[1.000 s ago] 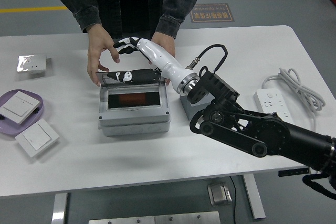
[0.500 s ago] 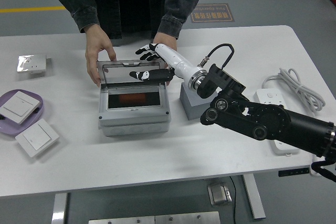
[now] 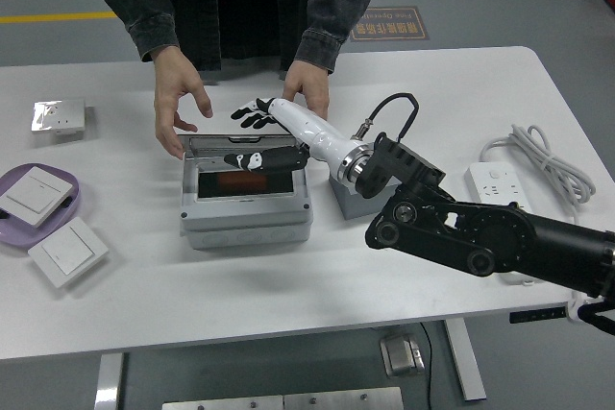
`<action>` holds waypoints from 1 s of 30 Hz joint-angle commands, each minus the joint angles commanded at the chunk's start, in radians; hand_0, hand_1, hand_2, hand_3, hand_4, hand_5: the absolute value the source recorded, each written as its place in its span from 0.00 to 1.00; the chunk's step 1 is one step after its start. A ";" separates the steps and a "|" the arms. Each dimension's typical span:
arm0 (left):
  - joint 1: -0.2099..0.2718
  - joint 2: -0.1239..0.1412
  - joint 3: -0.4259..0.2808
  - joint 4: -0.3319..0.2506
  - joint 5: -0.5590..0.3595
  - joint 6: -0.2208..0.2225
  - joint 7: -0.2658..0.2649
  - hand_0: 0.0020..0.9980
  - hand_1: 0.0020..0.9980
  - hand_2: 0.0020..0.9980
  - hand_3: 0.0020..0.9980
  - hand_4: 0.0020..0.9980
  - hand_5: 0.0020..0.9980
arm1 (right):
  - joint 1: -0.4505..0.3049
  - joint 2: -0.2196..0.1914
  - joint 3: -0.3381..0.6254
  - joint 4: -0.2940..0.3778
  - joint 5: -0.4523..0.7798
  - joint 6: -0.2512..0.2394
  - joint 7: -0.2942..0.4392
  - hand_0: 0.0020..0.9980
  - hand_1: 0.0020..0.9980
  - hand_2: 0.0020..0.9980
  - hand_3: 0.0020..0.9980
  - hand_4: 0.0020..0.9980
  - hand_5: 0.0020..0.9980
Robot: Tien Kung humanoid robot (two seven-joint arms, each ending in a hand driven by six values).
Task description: Pick up the cylinder from the cube,place it in the box,flap close box
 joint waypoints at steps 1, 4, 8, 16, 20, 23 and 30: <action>0.000 0.000 0.001 0.000 -0.001 0.000 -0.001 0.62 0.59 0.54 0.62 0.70 0.23 | -0.001 -0.001 -0.002 0.002 0.003 -0.001 0.001 0.80 0.73 0.72 0.78 0.85 0.44; 0.000 0.000 0.005 0.000 -0.006 0.000 -0.003 0.62 0.59 0.54 0.62 0.70 0.23 | -0.009 -0.007 -0.014 0.017 0.012 -0.003 0.004 0.80 0.73 0.72 0.78 0.85 0.45; 0.002 -0.001 0.006 0.000 -0.009 0.001 -0.003 0.62 0.59 0.54 0.62 0.70 0.23 | -0.024 -0.019 -0.028 0.048 0.034 -0.004 0.007 0.79 0.73 0.72 0.78 0.84 0.45; 0.004 -0.003 0.009 0.000 -0.013 0.002 -0.004 0.62 0.59 0.54 0.62 0.70 0.23 | -0.070 -0.040 -0.051 0.082 0.127 0.000 0.021 0.78 0.72 0.72 0.77 0.84 0.45; 0.003 -0.004 0.011 0.001 -0.016 0.002 -0.006 0.62 0.59 0.54 0.62 0.70 0.23 | -0.093 -0.040 -0.052 0.065 0.191 -0.004 0.043 0.78 0.72 0.72 0.78 0.84 0.46; 0.004 -0.004 0.012 0.001 -0.017 0.002 -0.007 0.62 0.59 0.54 0.62 0.70 0.23 | -0.109 -0.041 -0.050 0.058 0.231 -0.010 0.060 0.78 0.72 0.72 0.78 0.84 0.46; 0.006 -0.004 0.013 0.001 -0.019 0.002 -0.008 0.62 0.59 0.54 0.62 0.70 0.23 | -0.123 -0.057 -0.001 0.088 0.232 -0.023 0.075 0.78 0.72 0.72 0.78 0.84 0.47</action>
